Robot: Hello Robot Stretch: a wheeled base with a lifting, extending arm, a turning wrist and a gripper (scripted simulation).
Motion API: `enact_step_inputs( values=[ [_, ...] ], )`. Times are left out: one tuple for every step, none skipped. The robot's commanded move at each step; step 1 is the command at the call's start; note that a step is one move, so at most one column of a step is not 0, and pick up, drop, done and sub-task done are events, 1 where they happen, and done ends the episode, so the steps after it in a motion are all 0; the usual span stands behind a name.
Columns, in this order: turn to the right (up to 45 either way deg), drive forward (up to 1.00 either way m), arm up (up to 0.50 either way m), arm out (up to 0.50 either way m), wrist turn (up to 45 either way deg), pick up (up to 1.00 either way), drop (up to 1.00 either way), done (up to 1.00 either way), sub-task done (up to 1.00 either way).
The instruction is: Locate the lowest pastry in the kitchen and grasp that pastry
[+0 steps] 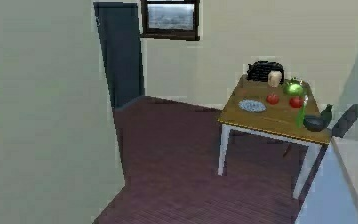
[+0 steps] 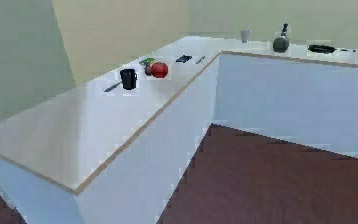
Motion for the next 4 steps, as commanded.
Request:
enact_step_inputs(
  values=[
    [0.0, 1.00, 0.00, 0.00, 0.0, 0.00, 0.00, 0.00, 0.00],
    [-45.0, 0.00, 0.00, 0.00, 0.0, 0.00, 0.00, 0.00, 0.00],
    [45.0, 0.00, 0.00, 0.00, 0.0, 0.00, 0.00, 0.00, 0.00],
    [6.0, 0.00, 0.00, 0.00, 0.0, 0.00, 0.00, 0.00, 0.00]
  ],
)
